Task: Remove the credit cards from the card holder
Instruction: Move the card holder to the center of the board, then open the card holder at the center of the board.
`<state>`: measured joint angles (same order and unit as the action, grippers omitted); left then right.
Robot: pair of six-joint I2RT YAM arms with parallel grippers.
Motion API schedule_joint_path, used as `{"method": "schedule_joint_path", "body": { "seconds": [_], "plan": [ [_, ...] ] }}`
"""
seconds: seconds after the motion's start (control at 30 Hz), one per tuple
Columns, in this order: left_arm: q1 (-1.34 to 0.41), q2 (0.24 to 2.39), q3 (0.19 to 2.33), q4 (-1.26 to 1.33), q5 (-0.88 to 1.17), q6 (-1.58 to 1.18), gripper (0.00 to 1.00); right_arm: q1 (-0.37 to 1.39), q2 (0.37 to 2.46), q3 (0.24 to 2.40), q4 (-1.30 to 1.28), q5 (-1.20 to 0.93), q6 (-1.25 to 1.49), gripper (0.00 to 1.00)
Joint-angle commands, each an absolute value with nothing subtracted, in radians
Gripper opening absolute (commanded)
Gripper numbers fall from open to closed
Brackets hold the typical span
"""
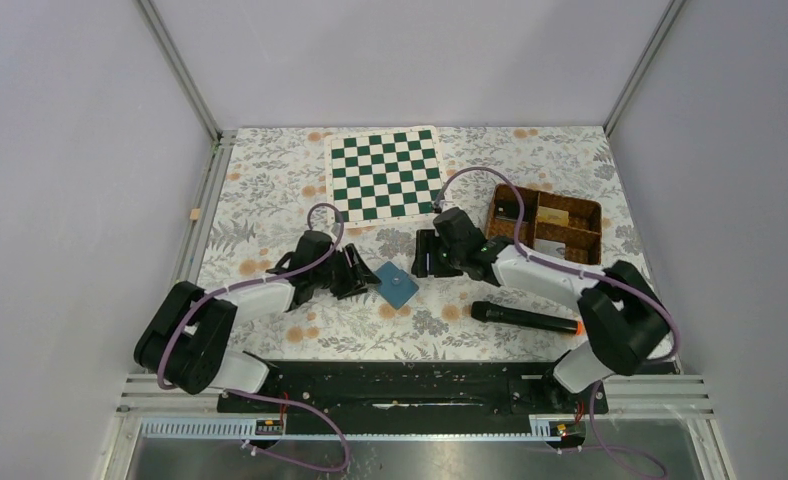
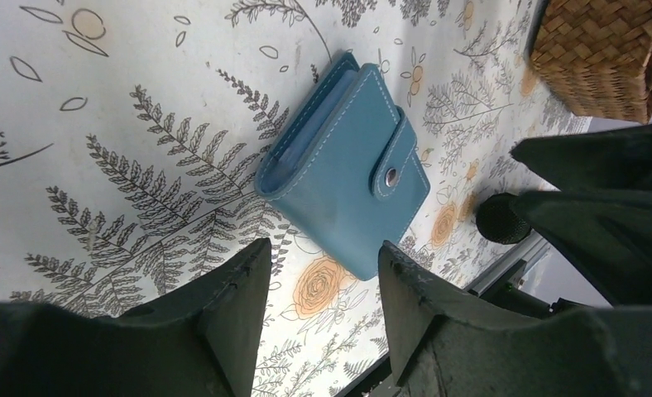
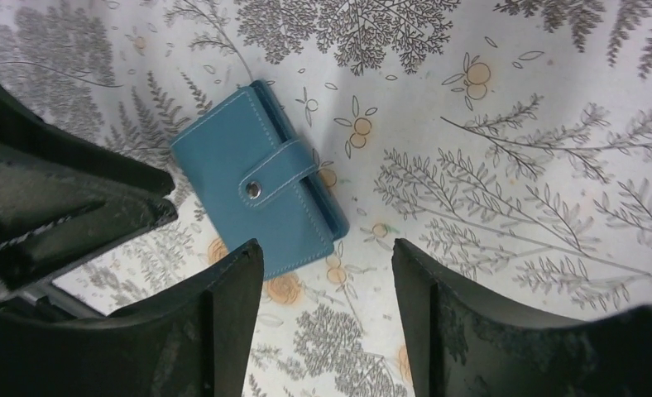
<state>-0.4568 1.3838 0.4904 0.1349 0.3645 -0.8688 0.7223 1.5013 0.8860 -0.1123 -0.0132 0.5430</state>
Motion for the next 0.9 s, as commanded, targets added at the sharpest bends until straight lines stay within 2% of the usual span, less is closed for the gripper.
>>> {"method": "schedule_joint_path", "body": {
  "seconds": [0.0,0.13,0.33,0.5,0.67,0.87],
  "plan": [
    [-0.454,1.418,0.512,0.195,0.405,-0.846,0.50,0.711,1.598,0.942,-0.058,-0.079,0.514,0.63],
    [-0.454,1.415,0.516,0.174,0.383,-0.815,0.48,0.709,1.663,0.956,-0.017,-0.138,0.501,0.58],
    [-0.454,1.428,0.517,0.185,0.368,-0.796,0.46,0.708,1.725,0.946,0.048,-0.210,0.495,0.56],
    [-0.454,1.459,0.517,0.208,0.386,-0.797,0.46,0.708,1.724,0.908,0.101,-0.260,0.510,0.46],
    [-0.462,1.483,0.504,0.252,0.431,-0.808,0.45,0.709,1.681,0.847,0.123,-0.273,0.523,0.27],
    [-0.500,1.517,0.505,0.283,0.453,-0.812,0.42,0.708,1.640,0.777,0.156,-0.288,0.558,0.24]
  ]
}}
